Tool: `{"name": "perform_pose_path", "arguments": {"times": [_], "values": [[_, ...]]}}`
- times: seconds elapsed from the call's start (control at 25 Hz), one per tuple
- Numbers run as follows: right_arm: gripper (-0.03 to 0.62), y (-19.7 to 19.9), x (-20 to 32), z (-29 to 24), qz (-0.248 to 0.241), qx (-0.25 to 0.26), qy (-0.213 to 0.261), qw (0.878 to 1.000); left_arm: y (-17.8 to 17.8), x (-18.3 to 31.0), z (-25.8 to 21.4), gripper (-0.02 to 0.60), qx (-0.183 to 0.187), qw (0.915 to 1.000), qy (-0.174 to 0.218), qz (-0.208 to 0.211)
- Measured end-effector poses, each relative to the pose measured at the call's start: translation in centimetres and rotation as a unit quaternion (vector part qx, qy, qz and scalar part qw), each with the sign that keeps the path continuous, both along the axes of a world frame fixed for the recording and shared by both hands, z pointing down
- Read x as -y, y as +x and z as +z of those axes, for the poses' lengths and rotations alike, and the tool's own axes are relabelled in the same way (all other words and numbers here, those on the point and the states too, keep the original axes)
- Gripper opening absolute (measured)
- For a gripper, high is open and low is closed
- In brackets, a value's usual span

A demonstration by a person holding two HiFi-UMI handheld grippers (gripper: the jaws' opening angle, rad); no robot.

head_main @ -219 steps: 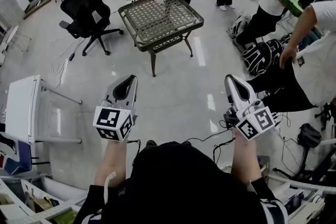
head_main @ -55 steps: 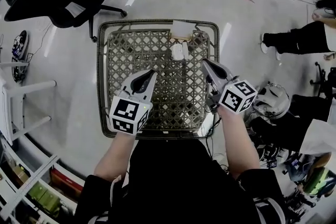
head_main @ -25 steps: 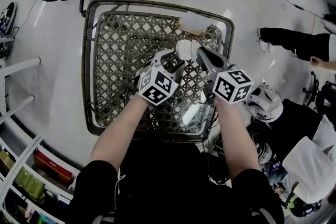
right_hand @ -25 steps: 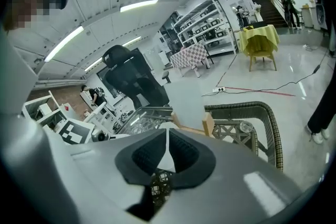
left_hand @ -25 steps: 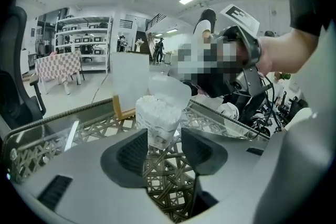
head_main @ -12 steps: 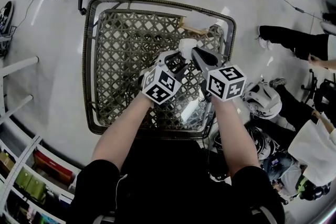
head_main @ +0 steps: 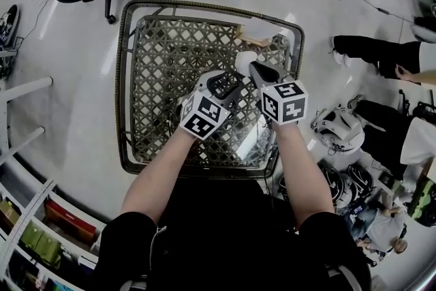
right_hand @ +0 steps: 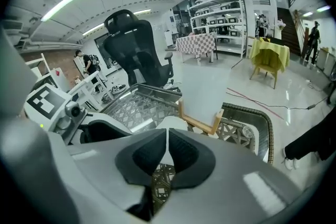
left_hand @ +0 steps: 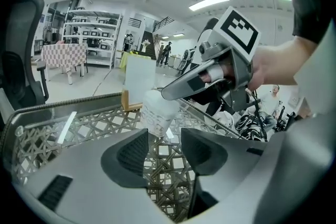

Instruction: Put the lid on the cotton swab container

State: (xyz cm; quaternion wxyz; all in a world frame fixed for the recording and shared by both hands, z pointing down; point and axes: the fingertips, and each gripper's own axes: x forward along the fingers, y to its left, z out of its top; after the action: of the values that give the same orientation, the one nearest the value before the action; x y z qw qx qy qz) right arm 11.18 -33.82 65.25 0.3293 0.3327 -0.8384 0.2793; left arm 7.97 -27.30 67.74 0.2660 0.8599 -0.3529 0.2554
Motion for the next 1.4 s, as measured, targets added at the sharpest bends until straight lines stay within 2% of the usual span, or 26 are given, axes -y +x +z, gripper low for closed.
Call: {"name": "perform_pose_path", "arguments": {"times": [0.2,0.4,0.56,0.8,0.92,1.0,1.08,1.4], "values": [[0.026,0.0,-0.1,0.3,0.011,-0.027,0.016,0.999,-0.9,-1.0,-0.9,0.196,-0.004,0.9999,-0.005,-0.009],[0.025,0.2,0.2,0.5,0.040,-0.025,0.021,0.999,-2.0,-1.0,-1.5,0.195,-0.004,0.9999,0.000,-0.015],[0.025,0.0,0.3,0.7,0.033,-0.046,0.041,0.998,-2.9,-1.5,-1.7,0.195,-0.007,0.9997,0.000,-0.025],[0.023,0.2,0.5,0.9,0.033,-0.056,0.013,0.998,-3.9,-3.1,-2.4,0.186,-0.009,0.9995,-0.003,-0.031],[0.012,-0.2,0.4,0.8,0.045,-0.001,-0.005,0.999,-4.8,-3.7,-3.4,0.181,-0.010,0.9993,0.002,-0.035],[0.011,0.2,0.3,-0.4,0.066,0.030,0.016,0.997,-5.6,-3.9,-4.4,0.177,-0.008,0.9993,0.007,-0.036],[0.011,1.2,-0.4,-2.1,0.085,0.035,0.044,0.995,-6.4,-4.2,-5.5,0.172,-0.004,0.9992,0.011,-0.037],[0.011,3.4,-8.1,-9.3,0.150,0.100,0.070,0.981,-7.9,-7.3,-10.1,0.123,-0.016,0.9984,0.025,-0.049]]}}
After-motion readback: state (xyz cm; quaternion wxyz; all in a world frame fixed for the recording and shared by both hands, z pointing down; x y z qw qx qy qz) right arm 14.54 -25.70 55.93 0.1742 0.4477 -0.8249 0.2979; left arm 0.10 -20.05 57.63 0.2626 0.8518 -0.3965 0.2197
